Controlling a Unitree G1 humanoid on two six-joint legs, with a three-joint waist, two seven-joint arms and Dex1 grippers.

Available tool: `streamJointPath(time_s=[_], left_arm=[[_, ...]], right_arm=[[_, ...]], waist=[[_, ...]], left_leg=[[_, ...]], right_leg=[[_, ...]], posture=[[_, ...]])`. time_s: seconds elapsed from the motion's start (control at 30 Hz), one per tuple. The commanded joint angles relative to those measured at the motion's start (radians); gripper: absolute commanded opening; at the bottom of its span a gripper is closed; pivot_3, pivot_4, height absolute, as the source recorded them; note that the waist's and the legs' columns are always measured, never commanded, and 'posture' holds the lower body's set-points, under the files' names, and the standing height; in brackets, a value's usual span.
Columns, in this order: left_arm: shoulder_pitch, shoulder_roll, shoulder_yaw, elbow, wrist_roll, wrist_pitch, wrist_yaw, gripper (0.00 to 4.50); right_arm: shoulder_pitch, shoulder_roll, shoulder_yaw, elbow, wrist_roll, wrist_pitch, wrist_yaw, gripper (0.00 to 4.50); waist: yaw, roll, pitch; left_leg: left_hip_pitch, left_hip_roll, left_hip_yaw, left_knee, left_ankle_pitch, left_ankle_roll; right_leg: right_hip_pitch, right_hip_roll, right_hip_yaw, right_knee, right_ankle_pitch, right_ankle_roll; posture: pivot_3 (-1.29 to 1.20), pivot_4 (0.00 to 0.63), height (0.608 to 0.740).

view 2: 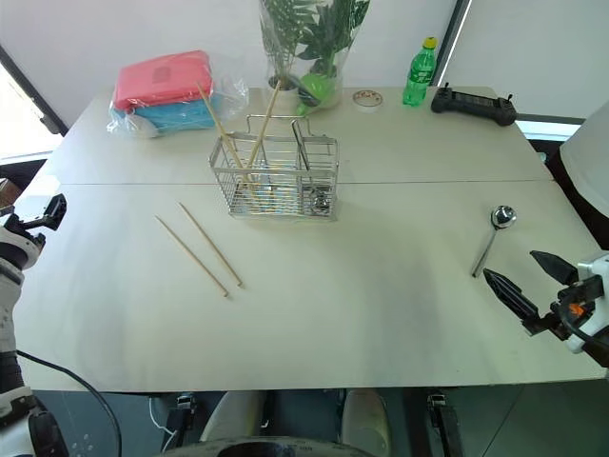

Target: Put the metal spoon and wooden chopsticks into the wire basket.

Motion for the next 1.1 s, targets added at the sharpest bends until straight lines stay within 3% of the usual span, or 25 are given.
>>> streamJointPath(time_s=[0.03,0.93,1.03,1.1], left_arm=[[-0.002,0.007,0.002,-0.049,-0.015,0.000,-0.011,4.45],[-0.019,0.008,-0.072,-0.088,-0.017,0.047,-0.029,4.45],[-0.022,0.016,-0.081,-0.097,-0.030,0.063,-0.050,4.45],[-0.023,0.032,-0.109,-0.184,-0.135,0.159,-0.138,4.45]], right_arm=[[-0.006,-0.017,-0.030,-0.030,0.013,-0.001,-0.005,4.50],[-0.084,-0.004,0.023,-0.045,-0.012,0.015,-0.114,4.50],[-0.115,0.006,0.045,-0.050,-0.029,0.024,-0.177,4.50],[-0.186,0.027,0.089,-0.046,-0.058,0.073,-0.298,4.50]], waist=[[0.000,0.000,0.000],[0.000,0.000,0.000],[0.000,0.000,0.000],[-0.001,-0.001,0.000]], left_leg=[[0.000,0.000,0.000,0.000,0.000,0.000],[0.000,0.000,0.000,0.000,0.000,0.000],[0.000,0.000,0.000,0.000,0.000,0.000],[0.000,0.000,0.000,0.000,0.000,0.000]], right_leg=[[0.000,0.000,0.000,0.000,0.000,0.000],[0.000,0.000,0.000,0.001,0.000,-0.001],[0.000,0.000,0.000,0.001,0.001,-0.001],[0.000,0.000,0.000,0.001,0.001,-0.001]], posture=[[0.00,0.150,0.703],[0.00,0.150,0.703],[0.00,0.150,0.703],[0.00,0.150,0.703]])
